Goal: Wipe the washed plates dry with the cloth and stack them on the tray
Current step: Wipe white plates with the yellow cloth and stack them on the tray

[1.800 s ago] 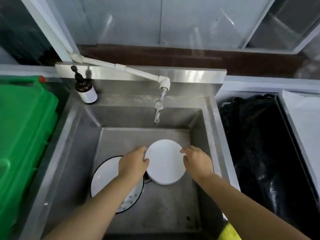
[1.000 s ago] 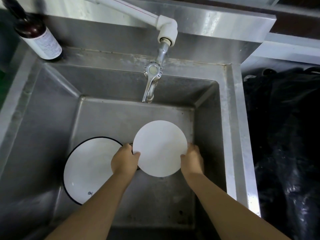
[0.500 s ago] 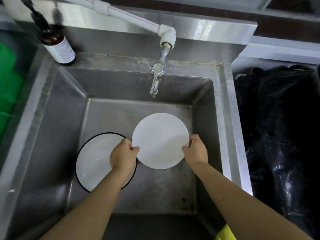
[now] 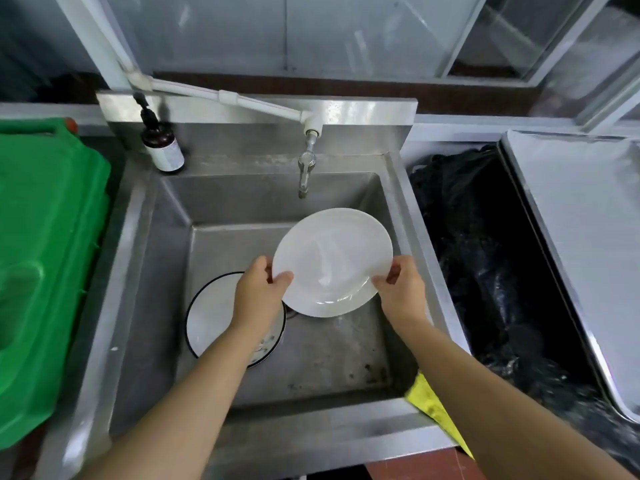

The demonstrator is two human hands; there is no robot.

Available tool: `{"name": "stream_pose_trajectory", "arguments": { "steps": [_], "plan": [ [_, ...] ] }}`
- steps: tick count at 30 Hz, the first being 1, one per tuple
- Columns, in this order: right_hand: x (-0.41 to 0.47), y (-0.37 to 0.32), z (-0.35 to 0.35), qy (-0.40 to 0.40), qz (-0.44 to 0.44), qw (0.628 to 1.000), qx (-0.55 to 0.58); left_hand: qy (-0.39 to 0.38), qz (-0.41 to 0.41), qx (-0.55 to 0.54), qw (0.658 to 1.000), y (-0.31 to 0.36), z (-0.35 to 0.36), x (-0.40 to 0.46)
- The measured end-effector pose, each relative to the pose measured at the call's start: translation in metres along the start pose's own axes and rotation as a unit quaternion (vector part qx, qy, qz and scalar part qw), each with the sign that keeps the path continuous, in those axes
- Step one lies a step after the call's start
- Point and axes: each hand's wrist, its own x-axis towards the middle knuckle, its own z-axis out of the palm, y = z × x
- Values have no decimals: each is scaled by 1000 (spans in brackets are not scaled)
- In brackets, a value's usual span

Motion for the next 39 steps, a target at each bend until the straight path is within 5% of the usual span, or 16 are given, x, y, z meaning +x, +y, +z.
{"name": "stream_pose_trajectory", "arguments": {
  "steps": [7,15,22,25,35,39],
  "plan": [
    [-45,-22,-45,31,-23,999,4,-41,62,-44,996,31,-22,-45],
    [-72,5,-105,-47,-45,995,-79,0,128,-14,992,64,-16,-80],
    [-83,91,-143,-159,-74,912,-370,29,113,-7,993,64,20,-94],
    [-80,109,-138,-145,-111,874,-451,49,99,-4,994,62,41,-101],
    [-70,131,-131,-121,-140,850,-493,120,66,-26,990,72,74,-124],
    [-72,126,-139,-174,-171,852,-463,138,80,-21,987,84,67,-133]
  ]
}}
